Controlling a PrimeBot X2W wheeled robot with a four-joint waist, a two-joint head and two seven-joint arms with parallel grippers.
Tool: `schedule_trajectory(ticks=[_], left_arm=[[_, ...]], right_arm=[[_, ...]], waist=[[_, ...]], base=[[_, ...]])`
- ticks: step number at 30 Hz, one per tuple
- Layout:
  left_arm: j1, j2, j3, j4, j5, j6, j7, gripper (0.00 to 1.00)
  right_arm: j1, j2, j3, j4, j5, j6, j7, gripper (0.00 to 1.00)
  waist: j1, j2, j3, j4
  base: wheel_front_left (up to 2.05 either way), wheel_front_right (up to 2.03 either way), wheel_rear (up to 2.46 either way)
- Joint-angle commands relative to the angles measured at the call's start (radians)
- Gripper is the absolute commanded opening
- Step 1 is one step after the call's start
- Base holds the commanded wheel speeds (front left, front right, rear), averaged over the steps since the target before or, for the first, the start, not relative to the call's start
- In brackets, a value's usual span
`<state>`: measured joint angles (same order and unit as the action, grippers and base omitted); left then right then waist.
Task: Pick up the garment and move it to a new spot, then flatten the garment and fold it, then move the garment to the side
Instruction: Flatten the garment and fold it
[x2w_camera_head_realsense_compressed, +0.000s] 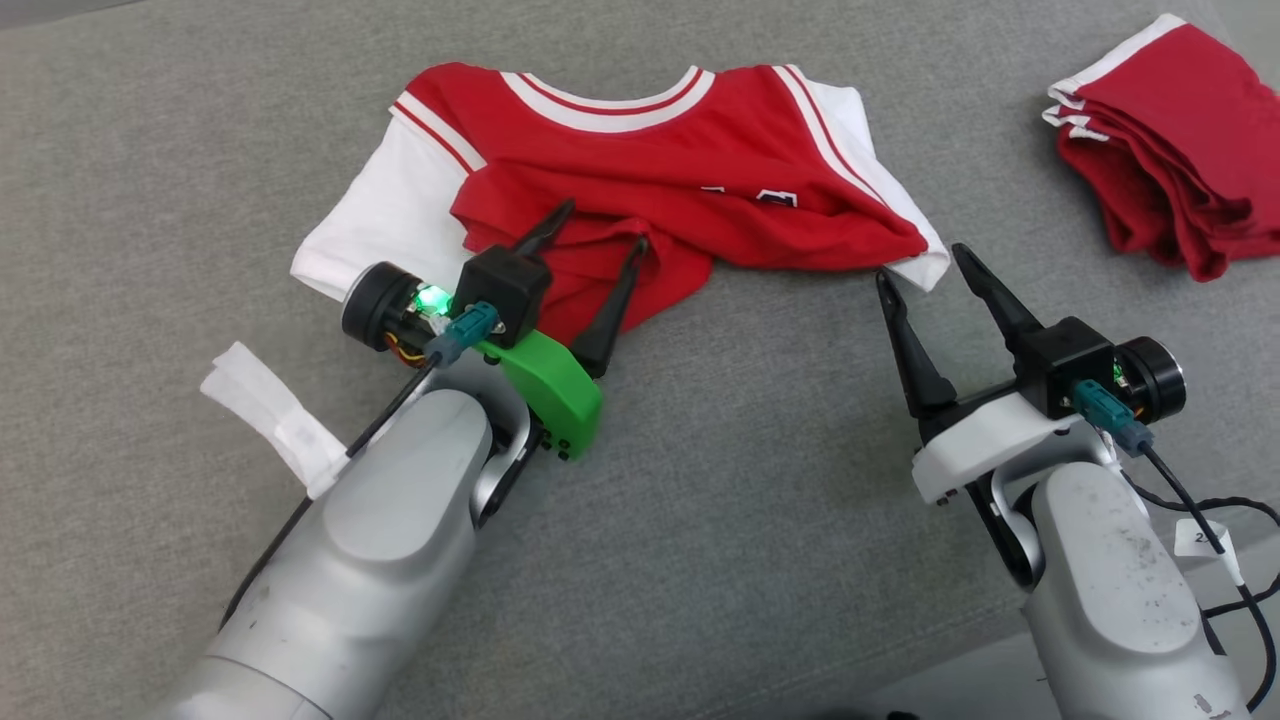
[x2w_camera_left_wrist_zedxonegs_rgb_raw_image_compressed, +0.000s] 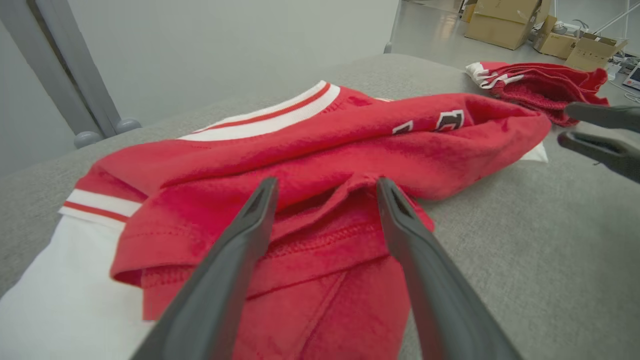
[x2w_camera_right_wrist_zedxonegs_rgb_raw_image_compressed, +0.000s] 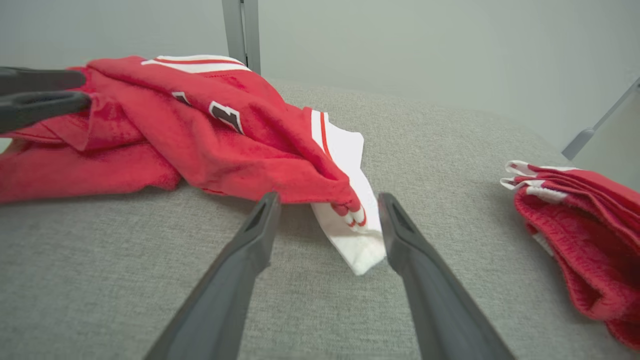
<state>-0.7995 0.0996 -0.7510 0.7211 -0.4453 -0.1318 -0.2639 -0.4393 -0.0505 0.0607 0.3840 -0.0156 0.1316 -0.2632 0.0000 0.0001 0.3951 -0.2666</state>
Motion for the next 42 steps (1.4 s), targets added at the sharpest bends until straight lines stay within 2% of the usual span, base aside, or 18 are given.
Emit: schedule_trajectory(ticks=[1,4,5,6,7,12,16,27,35,40,41,42], left_arm=[[-0.019,0.002,-0.012,0.027,-0.010,0.003,0.000,1.00],[-0.032,-0.002,-0.037,0.076,-0.023,0.003,0.000,1.00],[-0.039,-0.004,-0.039,0.088,-0.026,0.003,0.000,0.93],[-0.041,-0.005,-0.039,0.097,-0.029,0.003,0.000,0.27],[-0.042,-0.008,-0.036,0.101,-0.027,0.003,0.000,0.00],[-0.010,-0.011,-0.005,0.045,-0.031,0.003,0.000,0.00],[0.044,-0.011,0.050,-0.065,-0.019,0.003,-0.001,0.00],[0.262,0.033,0.297,-0.363,0.051,0.003,0.000,0.00],[0.467,0.101,0.461,-0.436,0.066,0.003,0.000,0.00],[0.601,0.094,0.608,-0.439,0.117,0.008,0.000,0.00],[0.630,0.087,0.632,-0.433,0.133,0.007,0.000,0.22],[0.665,0.078,0.655,-0.404,0.140,0.012,0.000,0.49]], right_arm=[[0.007,-0.001,0.004,-0.002,0.011,-0.002,-0.002,1.00],[0.011,-0.001,0.005,0.001,0.014,-0.002,-0.002,1.00],[0.012,-0.001,0.003,0.002,0.015,-0.002,-0.002,1.00],[0.012,-0.001,0.001,0.003,0.014,-0.002,-0.002,1.00],[0.013,-0.001,0.000,0.004,0.014,-0.002,-0.002,1.00],[0.019,-0.002,-0.010,0.011,0.011,-0.002,-0.002,1.00],[0.041,-0.002,-0.029,0.029,-0.001,-0.002,-0.002,1.00],[0.149,-0.002,-0.107,0.083,-0.008,-0.002,-0.002,1.00],[0.203,-0.002,-0.118,0.097,0.010,-0.002,-0.002,1.00],[0.227,-0.002,-0.119,0.100,0.019,-0.002,-0.002,1.00],[0.232,-0.002,-0.114,0.102,0.021,-0.002,-0.002,1.00],[0.235,-0.002,-0.110,0.102,0.023,-0.002,-0.002,1.00]], waist=[[0.0000,-0.0001,0.019,-0.027],[0.0000,-0.0001,0.015,-0.029],[0.0000,-0.0001,0.013,-0.028],[0.0000,-0.0001,0.009,-0.026],[0.0000,-0.0001,0.006,-0.024],[0.0000,-0.0001,-0.023,-0.006],[0.0000,-0.0001,-0.077,0.034],[0.0000,-0.0001,-0.273,0.209],[0.0000,-0.0001,-0.335,0.264],[0.0000,-0.0001,-0.352,0.275],[0.0000,-0.0001,-0.353,0.276],[0.0000,-0.0001,-0.354,0.277]], base=[[0.00,0.00,0.00],[0.00,0.00,0.00],[0.00,0.00,0.00],[0.00,0.00,0.00],[0.00,0.00,0.00],[0.00,0.00,0.00],[0.00,0.00,0.00],[0.00,0.00,0.00],[0.00,0.00,0.00],[0.00,0.00,0.00],[0.00,0.00,0.00],[0.00,0.00,0.00]])
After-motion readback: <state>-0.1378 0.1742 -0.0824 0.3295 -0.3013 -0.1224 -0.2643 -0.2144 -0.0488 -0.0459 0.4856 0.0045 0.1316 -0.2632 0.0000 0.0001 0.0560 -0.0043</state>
